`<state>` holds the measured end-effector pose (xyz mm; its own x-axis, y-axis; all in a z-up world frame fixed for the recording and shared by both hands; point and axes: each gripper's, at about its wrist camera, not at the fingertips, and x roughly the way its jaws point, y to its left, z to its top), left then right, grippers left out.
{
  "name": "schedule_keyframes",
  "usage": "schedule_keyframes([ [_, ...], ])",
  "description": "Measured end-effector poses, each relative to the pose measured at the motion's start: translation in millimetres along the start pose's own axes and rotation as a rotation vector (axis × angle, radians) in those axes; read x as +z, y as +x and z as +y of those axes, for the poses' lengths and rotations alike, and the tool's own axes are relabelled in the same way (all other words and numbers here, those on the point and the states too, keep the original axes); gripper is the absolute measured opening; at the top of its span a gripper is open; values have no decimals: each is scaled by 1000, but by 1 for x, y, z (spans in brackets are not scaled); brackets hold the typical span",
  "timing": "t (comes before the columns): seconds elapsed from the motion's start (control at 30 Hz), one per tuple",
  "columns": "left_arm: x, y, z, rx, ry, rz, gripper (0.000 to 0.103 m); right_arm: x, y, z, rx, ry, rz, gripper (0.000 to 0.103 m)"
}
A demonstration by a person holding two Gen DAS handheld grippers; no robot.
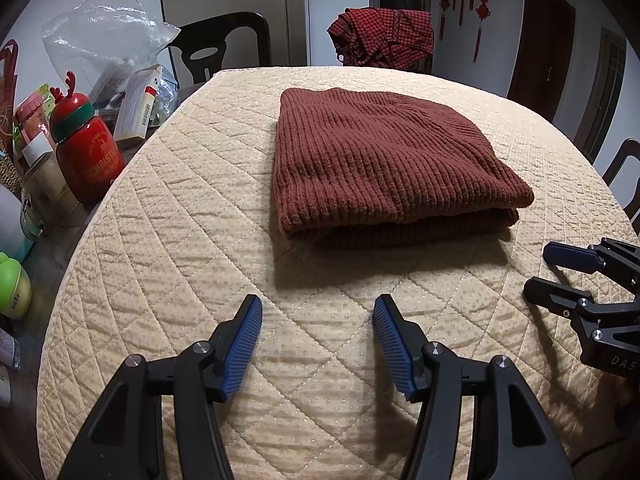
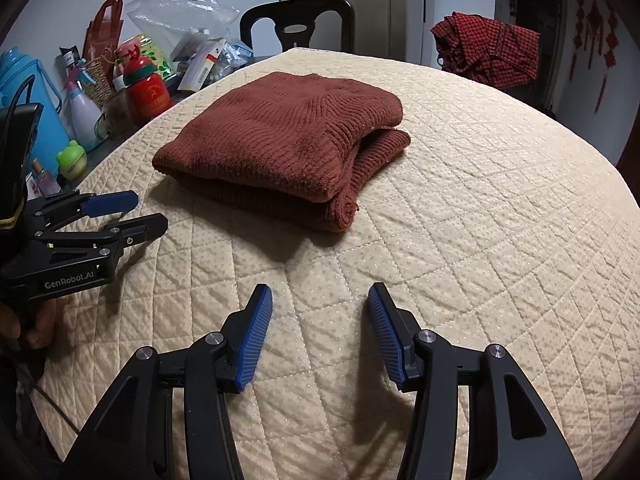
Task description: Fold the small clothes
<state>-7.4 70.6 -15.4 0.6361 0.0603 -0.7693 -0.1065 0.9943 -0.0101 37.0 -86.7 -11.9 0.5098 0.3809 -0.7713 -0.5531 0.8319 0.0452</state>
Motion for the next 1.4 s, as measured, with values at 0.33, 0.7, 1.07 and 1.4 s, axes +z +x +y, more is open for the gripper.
schedule_keyframes([
  [0.33,-1,0,0,5,-8,2,65,0,0,0,-1,-1,0,51],
  [0.7,-1,0,0,5,-8,2,65,0,0,1,-1,0,0,51],
  [1.07,-1,0,1,5,-8,3,65,0,0,1,-4,-3,0,51],
  [1.4,-1,0,1,7,-8,3,66,0,0,1,-4,-2,0,51],
])
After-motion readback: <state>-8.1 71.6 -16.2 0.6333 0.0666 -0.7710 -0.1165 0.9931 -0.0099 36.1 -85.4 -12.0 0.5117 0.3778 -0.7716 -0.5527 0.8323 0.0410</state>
